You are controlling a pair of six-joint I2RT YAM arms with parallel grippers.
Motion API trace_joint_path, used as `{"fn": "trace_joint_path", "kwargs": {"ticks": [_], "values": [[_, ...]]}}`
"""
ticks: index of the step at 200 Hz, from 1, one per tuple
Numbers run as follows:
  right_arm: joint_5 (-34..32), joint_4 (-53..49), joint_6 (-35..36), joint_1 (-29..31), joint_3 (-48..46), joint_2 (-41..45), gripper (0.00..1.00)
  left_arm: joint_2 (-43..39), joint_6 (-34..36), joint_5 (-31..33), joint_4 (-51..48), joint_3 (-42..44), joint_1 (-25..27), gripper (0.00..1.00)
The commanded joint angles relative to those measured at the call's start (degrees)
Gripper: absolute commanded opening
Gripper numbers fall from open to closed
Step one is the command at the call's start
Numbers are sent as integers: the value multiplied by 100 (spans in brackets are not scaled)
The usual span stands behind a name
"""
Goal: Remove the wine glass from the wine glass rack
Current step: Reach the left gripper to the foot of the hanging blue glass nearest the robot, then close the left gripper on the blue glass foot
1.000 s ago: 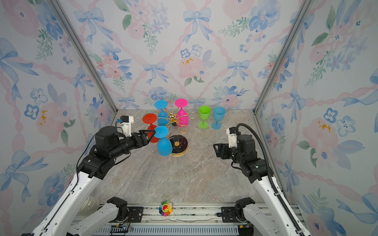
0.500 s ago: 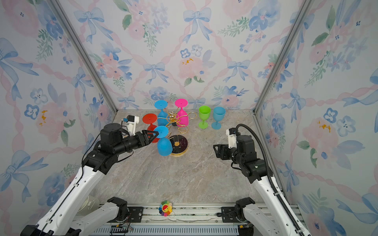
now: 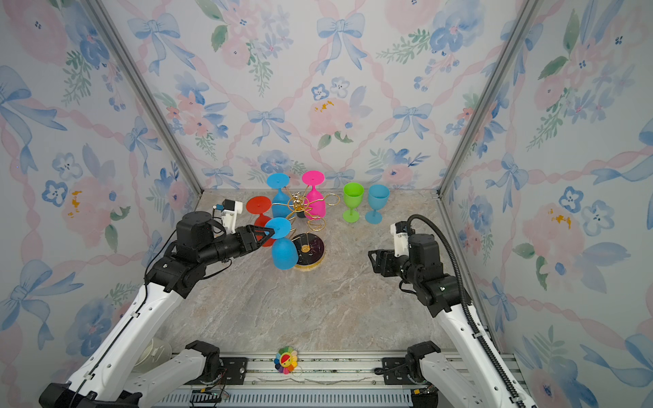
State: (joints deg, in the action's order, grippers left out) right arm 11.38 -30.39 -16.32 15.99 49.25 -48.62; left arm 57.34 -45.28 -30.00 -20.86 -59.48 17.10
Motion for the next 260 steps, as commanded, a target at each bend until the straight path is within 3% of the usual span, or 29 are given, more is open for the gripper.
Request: {"fn": "trace_joint_path", "kwargs": {"ticks": [1,52,260], "values": [[-4,47,-34,70,-94,81,75,22,-51,-164,88,-127,-47,42],[5,43,-28,71,-121,107,75,18,-127,-155,143,-75,-75,26],[-65,5,-55,89,-162,178,75,-222,-407,-381,170,-37,-120,6]]}}
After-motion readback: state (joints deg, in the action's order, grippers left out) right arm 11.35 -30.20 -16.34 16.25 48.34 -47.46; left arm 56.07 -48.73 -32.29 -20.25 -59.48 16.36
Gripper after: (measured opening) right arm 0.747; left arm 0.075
